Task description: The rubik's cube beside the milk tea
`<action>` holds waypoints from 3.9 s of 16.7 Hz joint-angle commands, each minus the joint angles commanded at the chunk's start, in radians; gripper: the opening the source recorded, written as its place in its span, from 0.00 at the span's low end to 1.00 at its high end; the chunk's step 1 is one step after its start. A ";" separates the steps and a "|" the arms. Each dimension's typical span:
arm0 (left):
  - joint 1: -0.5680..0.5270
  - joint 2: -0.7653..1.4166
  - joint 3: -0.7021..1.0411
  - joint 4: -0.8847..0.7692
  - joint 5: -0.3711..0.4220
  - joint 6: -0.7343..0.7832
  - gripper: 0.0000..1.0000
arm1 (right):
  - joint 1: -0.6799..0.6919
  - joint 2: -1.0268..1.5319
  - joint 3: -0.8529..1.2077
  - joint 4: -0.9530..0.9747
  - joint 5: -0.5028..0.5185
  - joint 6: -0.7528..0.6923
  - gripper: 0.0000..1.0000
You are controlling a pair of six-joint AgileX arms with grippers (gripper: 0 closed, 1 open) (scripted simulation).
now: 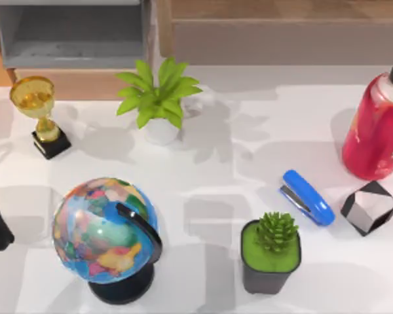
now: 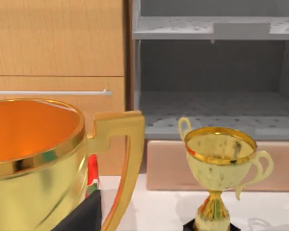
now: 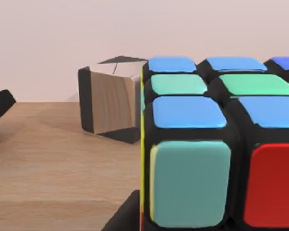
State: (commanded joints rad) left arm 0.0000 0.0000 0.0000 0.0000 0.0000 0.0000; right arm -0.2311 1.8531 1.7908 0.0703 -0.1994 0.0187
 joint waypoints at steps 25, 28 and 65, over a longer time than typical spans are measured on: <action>0.000 0.000 0.000 0.000 0.000 0.000 1.00 | 0.759 -0.635 -1.019 -1.170 0.204 0.510 0.00; 0.000 0.000 0.000 0.000 0.000 0.000 1.00 | 0.765 -0.642 -1.037 -1.185 0.213 0.515 0.00; 0.000 0.000 0.000 0.000 0.000 0.000 1.00 | 0.766 -0.618 -1.104 -1.094 0.212 0.517 0.68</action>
State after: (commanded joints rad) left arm 0.0000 0.0000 0.0000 0.0000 0.0000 0.0000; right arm 0.5349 1.2348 0.6868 -1.0242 0.0130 0.5356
